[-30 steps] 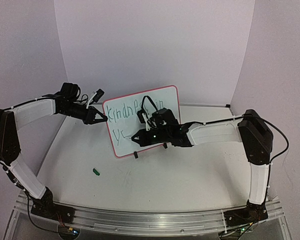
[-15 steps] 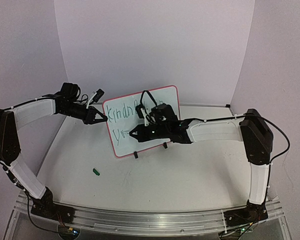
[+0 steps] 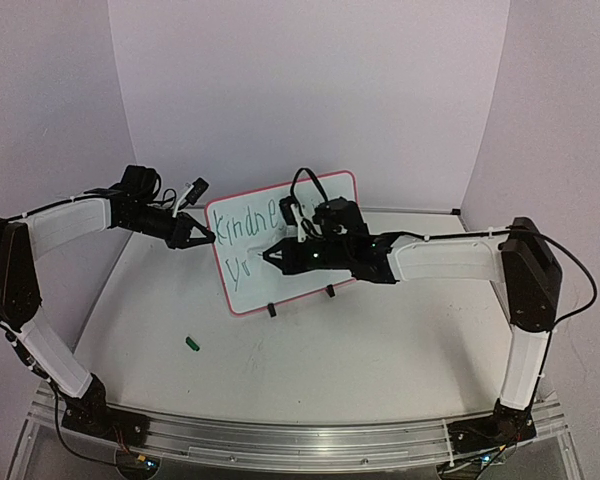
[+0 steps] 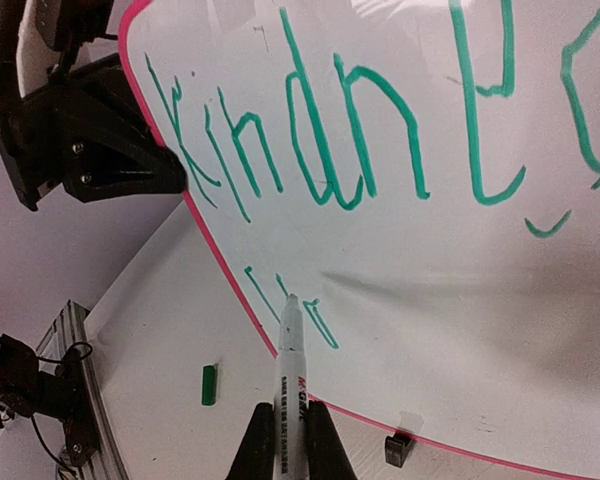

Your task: Write a sentence on the whiteboard

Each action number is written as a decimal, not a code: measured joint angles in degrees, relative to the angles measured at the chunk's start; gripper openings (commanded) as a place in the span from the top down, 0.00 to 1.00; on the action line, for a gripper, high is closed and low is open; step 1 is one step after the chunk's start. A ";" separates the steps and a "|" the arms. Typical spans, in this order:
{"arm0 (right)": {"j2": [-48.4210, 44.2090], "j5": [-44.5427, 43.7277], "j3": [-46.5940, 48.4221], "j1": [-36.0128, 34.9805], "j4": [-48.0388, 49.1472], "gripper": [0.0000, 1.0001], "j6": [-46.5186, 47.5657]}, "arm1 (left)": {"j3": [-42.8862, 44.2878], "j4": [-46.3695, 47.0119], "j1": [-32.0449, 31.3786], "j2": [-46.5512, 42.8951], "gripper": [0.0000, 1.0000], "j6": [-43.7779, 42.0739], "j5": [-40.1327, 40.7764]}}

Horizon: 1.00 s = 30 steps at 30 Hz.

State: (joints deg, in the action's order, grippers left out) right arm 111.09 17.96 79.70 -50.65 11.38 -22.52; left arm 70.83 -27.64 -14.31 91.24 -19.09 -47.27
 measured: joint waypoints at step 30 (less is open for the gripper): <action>2.93 2.58 0.02 2.23 1.07 1.00 -1.49 | 0.02 0.00 0.00 0.00 1.00 0.02 0.07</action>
State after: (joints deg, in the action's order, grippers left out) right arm 114.02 20.53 79.72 -48.42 12.45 -24.01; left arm 70.85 -27.64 -14.31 91.24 -19.07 -47.20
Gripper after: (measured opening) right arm 0.066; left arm 0.040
